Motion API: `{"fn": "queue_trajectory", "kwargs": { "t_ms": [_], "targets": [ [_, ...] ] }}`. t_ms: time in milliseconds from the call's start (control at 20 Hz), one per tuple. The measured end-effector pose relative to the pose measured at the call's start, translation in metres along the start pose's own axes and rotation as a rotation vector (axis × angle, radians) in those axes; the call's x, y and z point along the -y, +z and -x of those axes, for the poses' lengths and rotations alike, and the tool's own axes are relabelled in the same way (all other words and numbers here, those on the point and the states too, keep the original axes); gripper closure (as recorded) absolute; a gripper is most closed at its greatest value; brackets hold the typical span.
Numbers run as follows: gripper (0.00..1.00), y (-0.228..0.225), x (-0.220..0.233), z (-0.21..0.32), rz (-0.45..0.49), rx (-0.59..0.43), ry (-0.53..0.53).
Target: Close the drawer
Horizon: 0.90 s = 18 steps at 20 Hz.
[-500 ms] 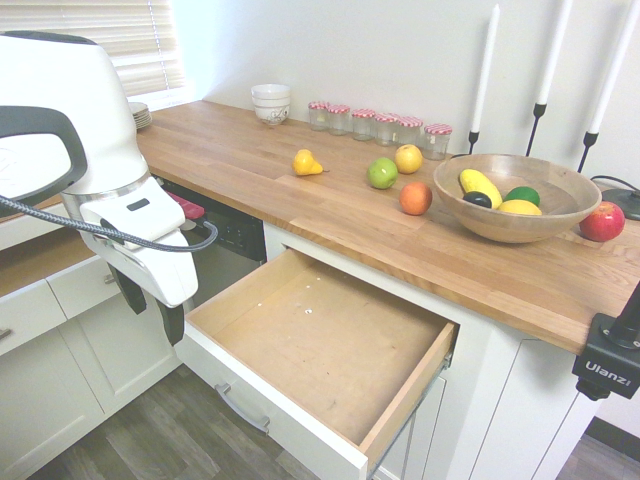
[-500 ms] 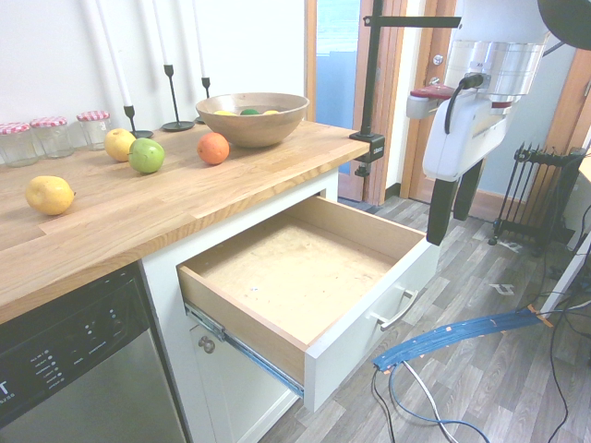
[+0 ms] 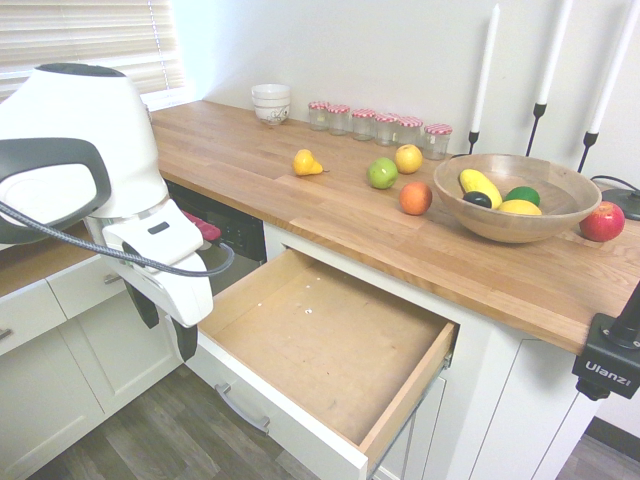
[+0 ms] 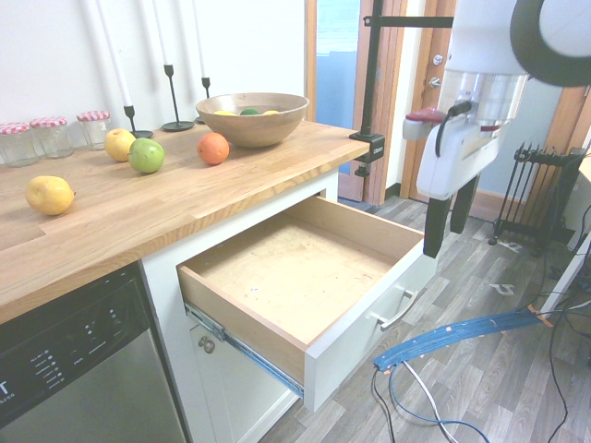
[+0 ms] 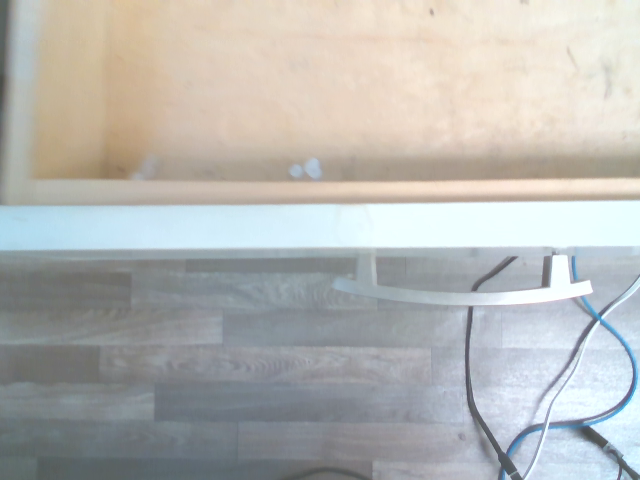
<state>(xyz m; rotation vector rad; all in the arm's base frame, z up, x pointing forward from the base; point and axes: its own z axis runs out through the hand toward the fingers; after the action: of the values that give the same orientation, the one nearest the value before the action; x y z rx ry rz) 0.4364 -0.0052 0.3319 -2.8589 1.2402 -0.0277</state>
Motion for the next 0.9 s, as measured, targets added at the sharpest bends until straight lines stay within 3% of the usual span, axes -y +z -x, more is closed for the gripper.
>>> {"fn": "queue_trajectory", "kwargs": {
  "t_ms": [900],
  "targets": [
    [0.0, 0.16, -0.015, -0.039, 0.085, 0.08, -0.007]
  ]
}}
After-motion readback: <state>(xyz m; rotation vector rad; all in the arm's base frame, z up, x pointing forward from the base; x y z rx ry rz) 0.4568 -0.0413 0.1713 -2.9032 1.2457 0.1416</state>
